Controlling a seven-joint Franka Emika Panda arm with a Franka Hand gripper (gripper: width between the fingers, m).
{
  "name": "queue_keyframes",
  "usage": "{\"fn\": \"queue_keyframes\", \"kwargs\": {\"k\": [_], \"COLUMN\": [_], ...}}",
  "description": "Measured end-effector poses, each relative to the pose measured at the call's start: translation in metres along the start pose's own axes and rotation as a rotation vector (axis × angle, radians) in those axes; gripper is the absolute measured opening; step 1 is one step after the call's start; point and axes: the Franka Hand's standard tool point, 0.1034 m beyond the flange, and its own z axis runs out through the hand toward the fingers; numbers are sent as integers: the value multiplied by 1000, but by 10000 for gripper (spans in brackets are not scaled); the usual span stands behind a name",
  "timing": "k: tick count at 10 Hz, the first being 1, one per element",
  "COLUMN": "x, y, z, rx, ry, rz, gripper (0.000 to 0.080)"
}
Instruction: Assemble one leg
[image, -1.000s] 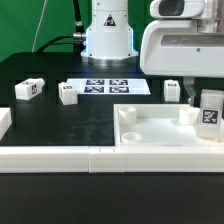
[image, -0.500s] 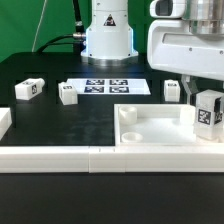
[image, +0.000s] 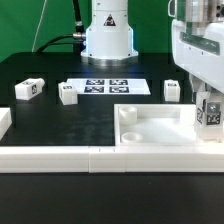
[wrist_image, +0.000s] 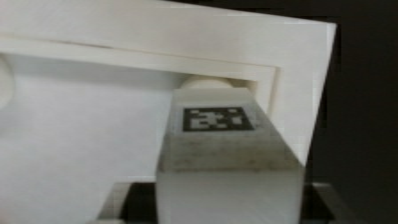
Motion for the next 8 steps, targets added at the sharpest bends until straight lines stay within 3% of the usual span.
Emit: {"fn": "queue_keyframes", "kwargs": {"k": [1,2,4,8], "x": [0,0,-3,-6], "y": [0,0,-1,0], "z": [0,0,0,0], "rx": [0,0,5,-5], "ry": [0,0,0,9], "rz": [-3,-15,-73,-564], "gripper": [374,374,619,648]}}
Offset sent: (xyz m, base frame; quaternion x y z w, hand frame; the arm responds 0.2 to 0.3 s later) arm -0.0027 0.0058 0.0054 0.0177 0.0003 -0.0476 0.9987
